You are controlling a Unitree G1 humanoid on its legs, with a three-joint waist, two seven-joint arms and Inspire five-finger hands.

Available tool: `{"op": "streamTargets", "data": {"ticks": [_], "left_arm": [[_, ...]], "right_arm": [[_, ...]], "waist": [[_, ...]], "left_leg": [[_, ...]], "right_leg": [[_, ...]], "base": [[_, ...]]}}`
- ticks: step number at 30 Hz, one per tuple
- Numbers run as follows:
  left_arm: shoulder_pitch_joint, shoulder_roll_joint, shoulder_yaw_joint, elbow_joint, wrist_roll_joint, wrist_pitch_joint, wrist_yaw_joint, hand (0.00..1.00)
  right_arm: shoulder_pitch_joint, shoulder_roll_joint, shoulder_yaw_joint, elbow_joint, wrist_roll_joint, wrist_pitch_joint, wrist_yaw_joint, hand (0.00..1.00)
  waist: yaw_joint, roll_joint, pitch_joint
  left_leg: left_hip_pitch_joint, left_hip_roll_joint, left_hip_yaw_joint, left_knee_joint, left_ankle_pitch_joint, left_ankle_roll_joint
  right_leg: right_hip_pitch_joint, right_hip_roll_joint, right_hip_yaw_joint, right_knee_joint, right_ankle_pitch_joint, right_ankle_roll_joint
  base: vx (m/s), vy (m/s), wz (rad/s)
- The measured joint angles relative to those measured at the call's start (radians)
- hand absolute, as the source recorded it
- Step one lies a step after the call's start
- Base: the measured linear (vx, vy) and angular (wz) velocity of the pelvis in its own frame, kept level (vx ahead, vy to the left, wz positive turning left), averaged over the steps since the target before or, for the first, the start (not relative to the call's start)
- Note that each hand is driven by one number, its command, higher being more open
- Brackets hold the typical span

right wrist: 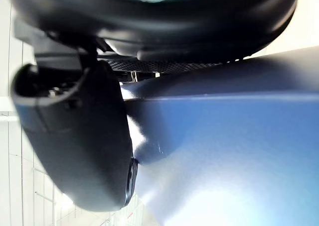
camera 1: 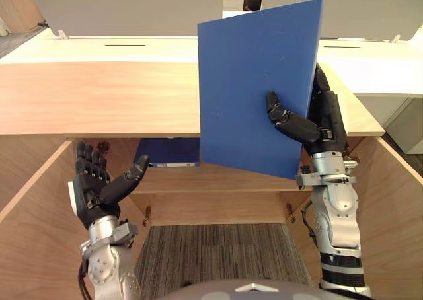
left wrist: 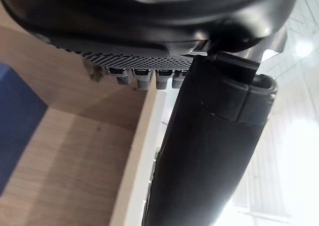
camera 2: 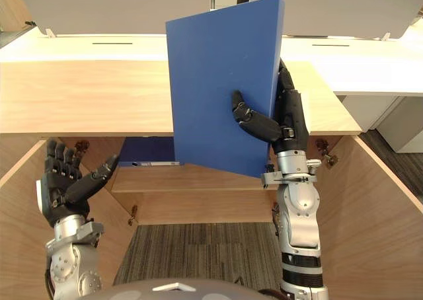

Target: Walk over to the cabinet, pick up the folder, carry it to the office cabinet, place the folder inside the office cabinet, then close the office cabinet door

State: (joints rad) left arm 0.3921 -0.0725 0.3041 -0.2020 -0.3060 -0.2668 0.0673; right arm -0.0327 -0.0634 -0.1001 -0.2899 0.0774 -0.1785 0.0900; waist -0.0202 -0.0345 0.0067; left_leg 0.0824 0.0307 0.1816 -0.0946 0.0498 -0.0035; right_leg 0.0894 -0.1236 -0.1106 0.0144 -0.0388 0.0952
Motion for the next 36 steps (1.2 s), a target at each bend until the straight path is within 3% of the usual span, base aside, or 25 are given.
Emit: {"op": "streamTargets", "data": {"ticks": [9,13,15,20,24,36], "left_arm": [[0.026,-0.007,-0.001,0.259,0.092,0.019,0.001,1.00],[0.005,0.000,0.007,0.550,0.163,0.055,0.021,1.00],[0.004,0.000,0.019,0.696,0.173,0.083,0.022,1.00],[0.010,0.011,0.036,0.871,0.215,0.101,0.017,1.00],[-0.010,0.081,0.025,1.011,0.279,0.102,0.016,1.00],[-0.075,0.151,-0.014,1.169,0.296,0.103,0.013,1.00]], "right_arm": [[0.014,-0.003,0.003,-0.004,-0.009,-0.001,-0.013,0.00],[0.018,-0.013,0.023,-0.004,-0.015,-0.003,-0.018,0.00],[0.030,-0.025,0.059,-0.004,-0.019,-0.007,-0.025,0.00],[0.032,-0.057,0.156,-0.001,-0.040,-0.011,-0.019,0.00],[0.032,-0.113,0.279,0.007,-0.041,-0.023,0.018,0.00],[0.013,-0.263,0.518,0.155,-0.117,-0.044,0.075,0.00]], "waist": [[0.009,0.001,-0.001],[0.011,0.002,-0.002],[0.010,0.001,-0.003],[0.014,0.001,-0.003],[0.018,0.000,-0.004],[0.023,0.006,0.022]], "left_leg": [[-0.026,-0.001,-0.024,0.000,0.008,-0.002],[-0.029,-0.001,-0.024,0.005,0.008,-0.001],[-0.029,0.001,-0.023,0.005,0.008,-0.001],[-0.023,0.005,-0.017,0.005,0.009,-0.003],[-0.004,0.010,-0.007,0.005,0.009,-0.005],[-0.019,0.013,0.001,0.000,0.003,-0.014]], "right_leg": [[-0.011,-0.001,-0.024,-0.002,0.000,0.000],[-0.015,-0.001,-0.024,-0.002,0.000,0.000],[-0.015,0.001,-0.022,-0.002,0.000,0.000],[-0.014,0.004,-0.016,0.000,0.000,-0.001],[0.000,0.007,-0.008,-0.002,0.002,-0.004],[-0.019,0.012,0.005,-0.005,0.004,-0.005]], "base": [[-0.02,-0.007,0.08],[0.00,0.000,0.00],[0.00,0.000,0.00],[-0.03,-0.001,-0.03],[-0.04,-0.002,-0.07],[-0.03,0.002,-0.02]]}}
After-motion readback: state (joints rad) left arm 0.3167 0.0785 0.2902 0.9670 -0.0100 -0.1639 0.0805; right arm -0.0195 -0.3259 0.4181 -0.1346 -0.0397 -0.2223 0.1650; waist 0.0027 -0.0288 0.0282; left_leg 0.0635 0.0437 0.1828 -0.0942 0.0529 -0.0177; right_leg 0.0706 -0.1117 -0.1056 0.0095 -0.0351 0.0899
